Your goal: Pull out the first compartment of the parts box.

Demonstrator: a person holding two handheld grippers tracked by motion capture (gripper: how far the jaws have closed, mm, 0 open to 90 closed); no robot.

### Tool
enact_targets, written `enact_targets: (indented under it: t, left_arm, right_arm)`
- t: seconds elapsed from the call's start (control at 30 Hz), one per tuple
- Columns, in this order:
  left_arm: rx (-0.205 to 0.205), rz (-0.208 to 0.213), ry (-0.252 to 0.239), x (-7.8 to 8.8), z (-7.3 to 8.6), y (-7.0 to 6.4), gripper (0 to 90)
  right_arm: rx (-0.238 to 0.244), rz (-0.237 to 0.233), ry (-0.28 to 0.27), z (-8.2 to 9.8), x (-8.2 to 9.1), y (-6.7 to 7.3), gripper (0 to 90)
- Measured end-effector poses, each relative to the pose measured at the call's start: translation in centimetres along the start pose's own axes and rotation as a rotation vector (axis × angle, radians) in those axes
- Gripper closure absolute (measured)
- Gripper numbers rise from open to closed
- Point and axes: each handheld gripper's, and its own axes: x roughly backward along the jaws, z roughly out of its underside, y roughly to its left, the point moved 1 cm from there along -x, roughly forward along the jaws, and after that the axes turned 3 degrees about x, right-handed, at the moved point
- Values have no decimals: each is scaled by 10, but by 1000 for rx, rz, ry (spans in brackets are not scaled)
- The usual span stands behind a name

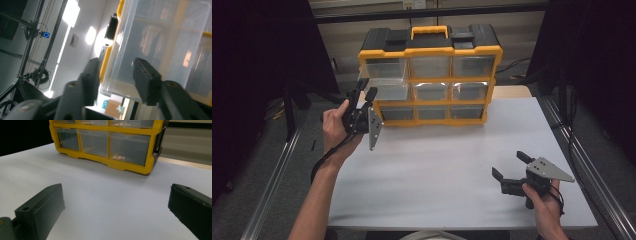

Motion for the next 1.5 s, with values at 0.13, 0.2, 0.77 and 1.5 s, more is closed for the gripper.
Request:
enact_targets:
  t: [0.13,0.2,0.77,1.5]
  left_arm:
    - [41,23,3,-2,-1,-2,414]
    - [44,26,2,-2,-1,-2,379]
    - [381,100,23,-12,-1,-2,77]
    - [1089,244,132,-7,25,17,42]
  right_arm:
    - [-7,7,-1,1,0,-2,0]
    - [-7,5,1,1,-1,-2,1]
    - [-23,0,11,3,-4,-5,1]
    - [11,-5,11,0,-2,1,1]
